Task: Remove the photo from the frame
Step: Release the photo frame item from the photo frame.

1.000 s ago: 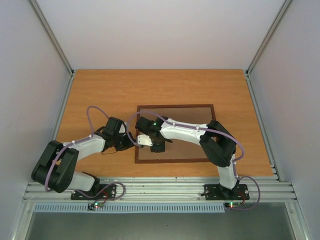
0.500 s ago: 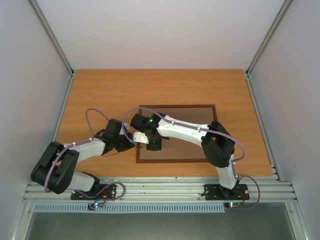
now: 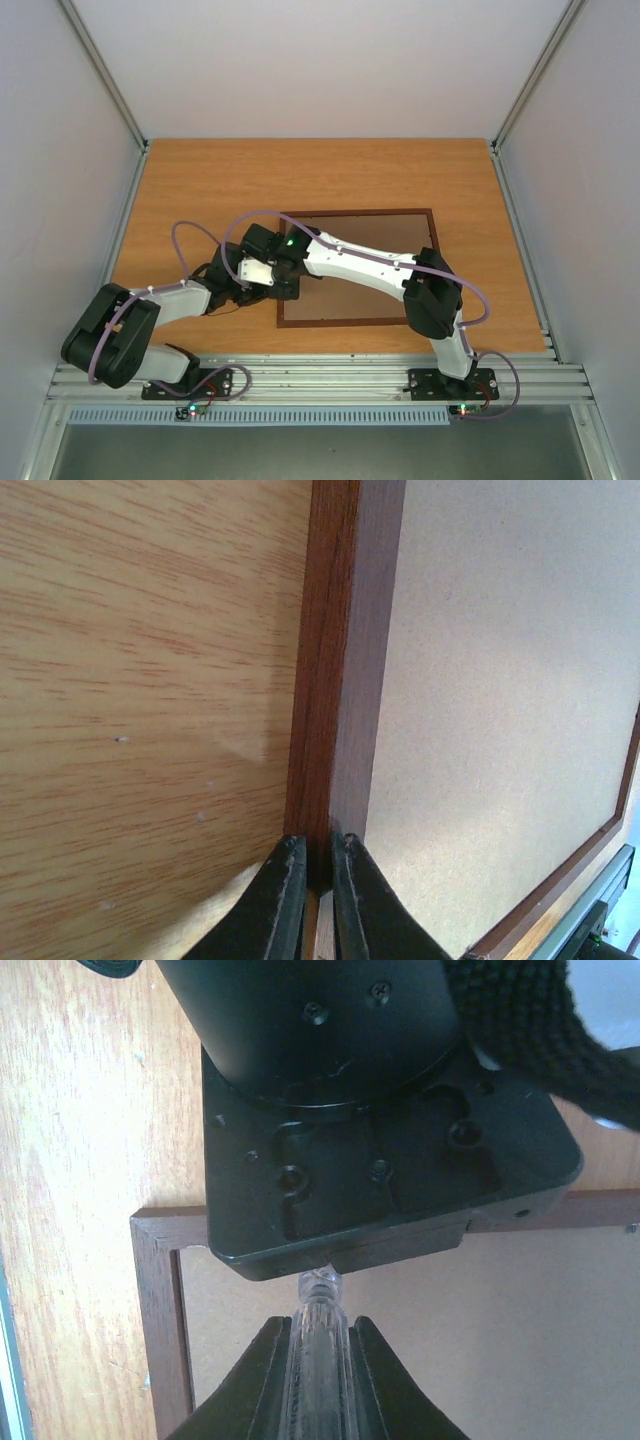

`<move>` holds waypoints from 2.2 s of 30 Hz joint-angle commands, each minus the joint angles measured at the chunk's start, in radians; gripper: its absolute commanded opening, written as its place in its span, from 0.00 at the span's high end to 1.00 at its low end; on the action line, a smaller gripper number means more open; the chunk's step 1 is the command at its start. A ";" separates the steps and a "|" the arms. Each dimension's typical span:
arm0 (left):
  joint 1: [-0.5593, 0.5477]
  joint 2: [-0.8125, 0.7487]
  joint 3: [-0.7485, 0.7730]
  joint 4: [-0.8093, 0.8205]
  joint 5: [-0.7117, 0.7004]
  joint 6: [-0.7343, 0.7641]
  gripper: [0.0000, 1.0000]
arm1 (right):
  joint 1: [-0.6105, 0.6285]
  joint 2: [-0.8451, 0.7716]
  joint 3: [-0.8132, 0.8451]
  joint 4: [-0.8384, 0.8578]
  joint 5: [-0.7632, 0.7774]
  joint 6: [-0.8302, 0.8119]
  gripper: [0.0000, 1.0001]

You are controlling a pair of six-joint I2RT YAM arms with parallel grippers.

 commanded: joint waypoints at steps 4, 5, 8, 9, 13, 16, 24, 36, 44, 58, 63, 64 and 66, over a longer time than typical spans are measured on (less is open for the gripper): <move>-0.032 -0.032 -0.029 -0.069 -0.009 -0.015 0.90 | 0.008 -0.009 -0.012 0.165 0.062 0.018 0.99; -0.032 -0.044 -0.023 -0.102 -0.021 -0.007 0.89 | 0.005 -0.029 -0.040 0.170 0.078 0.017 0.99; -0.032 -0.090 0.002 -0.185 -0.054 0.009 0.86 | -0.010 -0.105 -0.154 0.210 0.094 0.028 0.99; -0.032 -0.106 0.007 -0.203 -0.060 0.013 0.85 | -0.015 -0.133 -0.196 0.231 0.090 0.031 0.99; -0.032 -0.165 0.015 -0.247 -0.073 0.014 0.82 | -0.043 -0.252 -0.367 0.335 0.033 0.040 0.99; -0.032 -0.203 0.014 -0.254 -0.074 -0.001 0.80 | -0.059 -0.346 -0.514 0.463 -0.041 0.053 0.99; -0.031 -0.264 -0.014 -0.220 -0.079 -0.053 0.76 | -0.139 -0.662 -0.939 0.924 -0.210 0.117 0.99; -0.032 -0.121 0.019 -0.125 0.000 -0.062 0.76 | -0.251 -0.682 -1.195 1.270 -0.396 0.172 0.99; -0.032 -0.083 0.025 -0.110 0.007 -0.060 0.77 | -0.262 -0.637 -1.196 1.249 -0.397 0.163 0.99; -0.032 -0.042 0.029 -0.094 0.018 -0.059 0.81 | -0.261 -0.591 -1.142 1.106 -0.391 0.113 0.99; -0.032 -0.042 0.027 -0.093 0.021 -0.060 0.81 | -0.262 -0.563 -1.130 1.127 -0.402 0.118 0.99; -0.032 -0.044 0.027 -0.094 0.020 -0.060 0.81 | -0.261 -0.558 -1.127 1.133 -0.405 0.120 0.99; -0.032 -0.043 0.026 -0.096 0.021 -0.060 0.81 | -0.261 -0.548 -1.125 1.145 -0.406 0.122 0.99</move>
